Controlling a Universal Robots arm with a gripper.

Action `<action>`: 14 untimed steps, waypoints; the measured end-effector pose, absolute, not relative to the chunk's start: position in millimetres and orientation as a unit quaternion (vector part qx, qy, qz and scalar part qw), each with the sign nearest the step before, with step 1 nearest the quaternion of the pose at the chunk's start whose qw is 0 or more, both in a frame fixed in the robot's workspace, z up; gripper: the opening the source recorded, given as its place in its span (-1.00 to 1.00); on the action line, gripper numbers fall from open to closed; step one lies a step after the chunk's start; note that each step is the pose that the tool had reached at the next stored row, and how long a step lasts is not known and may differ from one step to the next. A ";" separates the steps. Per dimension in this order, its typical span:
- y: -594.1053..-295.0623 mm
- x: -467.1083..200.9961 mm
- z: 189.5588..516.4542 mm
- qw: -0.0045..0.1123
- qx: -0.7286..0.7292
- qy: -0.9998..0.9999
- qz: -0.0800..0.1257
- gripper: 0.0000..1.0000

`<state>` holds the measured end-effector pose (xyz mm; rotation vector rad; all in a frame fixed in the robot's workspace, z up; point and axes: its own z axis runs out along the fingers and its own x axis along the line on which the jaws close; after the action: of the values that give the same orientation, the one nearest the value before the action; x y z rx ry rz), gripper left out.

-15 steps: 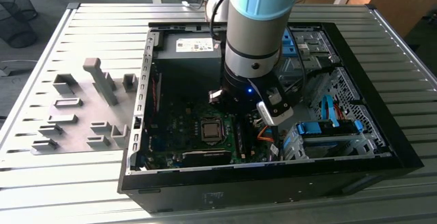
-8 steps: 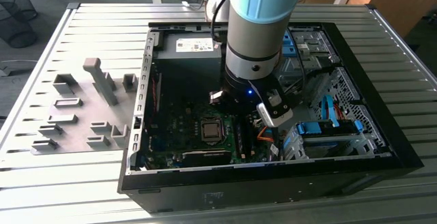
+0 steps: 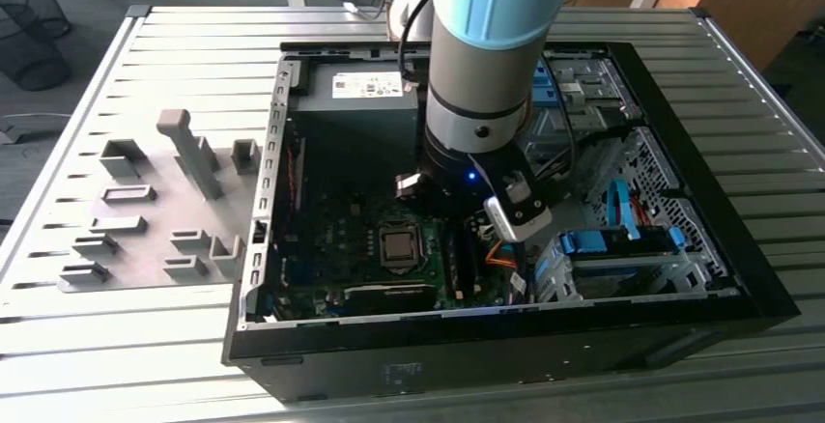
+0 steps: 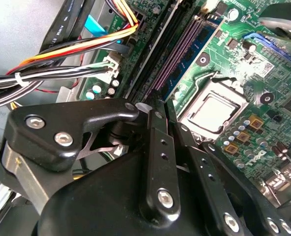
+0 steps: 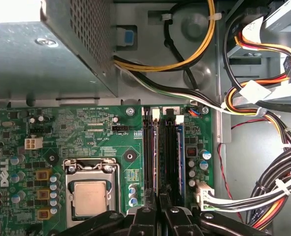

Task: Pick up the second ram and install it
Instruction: 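Insert the second ram into the second slot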

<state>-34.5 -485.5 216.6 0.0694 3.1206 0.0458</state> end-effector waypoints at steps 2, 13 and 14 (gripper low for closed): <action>-485.4 -34.5 216.5 0.010 0.022 1.000 0.015 -0.73; -485.4 -34.5 221.7 0.010 0.022 1.000 0.015 -0.73; -485.4 -34.3 221.7 0.010 0.022 1.000 0.015 -0.73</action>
<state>-34.3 -485.4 221.7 0.0692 3.1205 0.0464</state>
